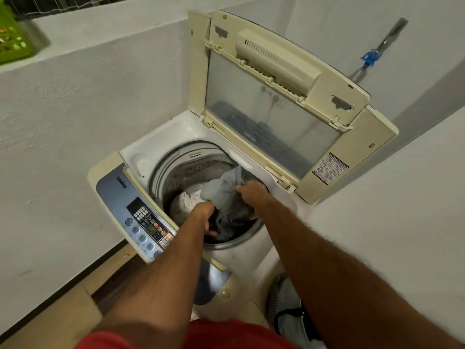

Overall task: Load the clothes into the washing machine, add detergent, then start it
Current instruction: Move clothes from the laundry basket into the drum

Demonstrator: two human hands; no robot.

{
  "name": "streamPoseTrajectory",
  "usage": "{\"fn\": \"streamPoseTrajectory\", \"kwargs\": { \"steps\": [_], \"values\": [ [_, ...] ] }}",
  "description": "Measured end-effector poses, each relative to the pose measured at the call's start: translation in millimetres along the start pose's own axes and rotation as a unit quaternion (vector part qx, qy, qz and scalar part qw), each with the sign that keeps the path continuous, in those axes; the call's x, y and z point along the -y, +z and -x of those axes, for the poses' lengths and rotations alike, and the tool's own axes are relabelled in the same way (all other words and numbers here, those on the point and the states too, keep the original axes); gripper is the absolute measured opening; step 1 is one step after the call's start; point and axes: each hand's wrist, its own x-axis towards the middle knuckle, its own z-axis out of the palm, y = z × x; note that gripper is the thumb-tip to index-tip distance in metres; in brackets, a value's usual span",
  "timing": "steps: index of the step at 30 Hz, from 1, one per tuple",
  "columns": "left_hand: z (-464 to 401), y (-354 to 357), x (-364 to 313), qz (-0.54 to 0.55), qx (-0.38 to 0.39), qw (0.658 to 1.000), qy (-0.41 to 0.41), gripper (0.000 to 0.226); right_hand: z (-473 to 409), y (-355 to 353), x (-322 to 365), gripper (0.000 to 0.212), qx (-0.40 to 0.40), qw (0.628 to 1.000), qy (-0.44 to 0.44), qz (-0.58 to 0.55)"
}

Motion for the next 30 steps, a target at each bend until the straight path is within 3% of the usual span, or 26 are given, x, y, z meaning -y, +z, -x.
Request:
{"fn": "streamPoseTrajectory", "kwargs": {
  "steps": [4,6,11,17,25,30],
  "values": [
    [1,6,8,-0.008,-0.028,1.0,0.006,0.046,9,-1,-6,0.052,-0.032,0.994,-0.045,0.094],
    [3,10,10,-0.012,-0.04,0.999,0.031,0.044,13,-5,-13,0.04,-0.02,0.999,-0.026,0.024],
    [24,37,10,-0.046,-0.033,0.988,0.141,0.021,23,-30,-41,0.029,-0.081,0.99,-0.09,-0.068],
    [65,101,15,-0.168,-0.008,0.932,0.321,0.027,53,-75,-94,0.011,-0.121,0.964,-0.107,-0.212],
    [105,215,70,-0.297,0.142,0.881,0.341,0.022,105,-141,-229,0.014,-0.184,0.943,-0.073,-0.268],
    [103,281,125,-0.356,0.158,0.862,0.324,0.026,138,-176,-324,0.013,-0.217,0.92,-0.016,-0.326]
  ]
}}
